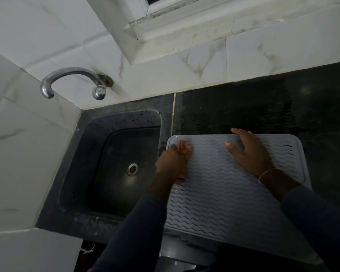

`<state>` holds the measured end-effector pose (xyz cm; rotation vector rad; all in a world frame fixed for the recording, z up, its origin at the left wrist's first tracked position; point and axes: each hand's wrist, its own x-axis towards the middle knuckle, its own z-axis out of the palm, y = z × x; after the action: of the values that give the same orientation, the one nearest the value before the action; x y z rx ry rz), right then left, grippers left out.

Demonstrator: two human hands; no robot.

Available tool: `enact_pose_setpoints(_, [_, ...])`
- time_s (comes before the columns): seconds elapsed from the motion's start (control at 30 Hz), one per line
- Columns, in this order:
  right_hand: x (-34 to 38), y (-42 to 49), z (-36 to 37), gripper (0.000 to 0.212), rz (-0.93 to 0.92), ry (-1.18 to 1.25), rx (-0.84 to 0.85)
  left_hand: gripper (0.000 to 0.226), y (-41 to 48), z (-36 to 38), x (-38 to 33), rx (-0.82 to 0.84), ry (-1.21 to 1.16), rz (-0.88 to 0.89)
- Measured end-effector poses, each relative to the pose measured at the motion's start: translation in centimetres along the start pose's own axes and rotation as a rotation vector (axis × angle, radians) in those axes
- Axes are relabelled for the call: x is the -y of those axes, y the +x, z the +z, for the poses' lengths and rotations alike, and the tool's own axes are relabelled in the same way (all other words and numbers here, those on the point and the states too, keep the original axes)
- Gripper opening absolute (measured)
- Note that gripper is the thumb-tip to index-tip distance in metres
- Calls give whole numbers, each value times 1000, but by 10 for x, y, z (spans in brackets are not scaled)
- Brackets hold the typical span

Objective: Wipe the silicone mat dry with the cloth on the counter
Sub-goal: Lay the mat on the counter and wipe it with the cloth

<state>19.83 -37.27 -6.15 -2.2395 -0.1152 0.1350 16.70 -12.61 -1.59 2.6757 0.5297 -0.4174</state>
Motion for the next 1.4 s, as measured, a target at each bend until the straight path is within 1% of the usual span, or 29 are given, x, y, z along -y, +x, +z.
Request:
enact_pose_setpoints(0.07, [-1,0,0,66,-8,-4,0,66,11,-12,25,-53,16,-60])
enact_pose_setpoints(0.13, [-1,0,0,66,8,10,10,58,15,-22,39,-77,55,-113])
enact_pose_setpoints(0.2, [-1,-1,-2,72,2,20,12,53,12,-23,35,-90,30,-105])
enact_pose_setpoints(0.27, [2,-1,-2,72,5,15,4,55,2,-14,7,-88,-84,-10])
enact_pose_setpoints(0.33, [6,1,0,61,66,67,-24,48,-9,8,-38,-42,-127,128])
enact_pose_setpoints(0.43, [17,6,-2,56,152,290,-115,30,-36,41,-107,117,-28,343])
enact_pose_setpoints(0.47, [18,7,-3,52,162,343,-142,27,-44,48,-123,153,22,387])
enact_pose_setpoints(0.5, [17,7,-3,47,159,360,-152,25,-47,53,-131,170,56,393])
enact_pose_setpoints(0.53, [16,6,-3,45,146,341,-147,24,-47,54,-134,171,72,371])
enact_pose_setpoints(0.6, [11,3,0,50,99,225,-109,24,-39,44,-122,129,74,305])
enact_pose_setpoints(0.7, [7,1,6,52,76,76,-52,33,-21,15,-79,103,-14,188])
enact_pose_setpoints(0.77, [8,1,5,55,78,75,-46,39,-7,-5,-42,106,10,135])
enact_pose_setpoints(0.83, [8,1,4,60,64,89,-52,47,9,-19,-9,51,-12,10])
enact_pose_setpoints(0.87, [8,1,4,58,64,96,-52,50,17,-24,7,13,-8,-44])
enact_pose_setpoints(0.9, [8,1,4,56,70,104,-50,52,20,-29,17,-19,8,-82])
enact_pose_setpoints(0.97, [8,0,2,54,81,125,-52,48,23,-35,30,-75,109,-126])
enact_pose_setpoints(1.0, [9,-1,1,53,85,129,-55,46,23,-37,30,-102,131,-127])
enact_pose_setpoints(1.03, [10,-1,2,53,82,126,-55,46,20,-37,26,-120,93,-103])
enact_pose_setpoints(1.07, [11,-2,2,56,77,119,-54,47,15,-33,15,-115,5,-55])
enact_pose_setpoints(1.13, [13,-2,3,64,72,104,-49,47,1,-16,-19,-51,-171,98])
enact_pose_setpoints(1.17, [12,-2,3,66,73,95,-45,44,-6,-2,-40,-8,-199,164])
enact_pose_setpoints(1.2, [12,-2,3,65,80,89,-43,40,-13,14,-61,32,-182,212])
enact_pose_setpoints(1.27, [10,-1,4,58,94,67,-43,31,-26,42,-95,80,-77,261])
enact_pose_setpoints(1.33, [9,0,5,50,96,55,-53,27,-28,56,-110,65,32,257])
enact_pose_setpoints(1.4, [9,0,5,53,82,43,-49,27,-22,50,-104,56,51,214])
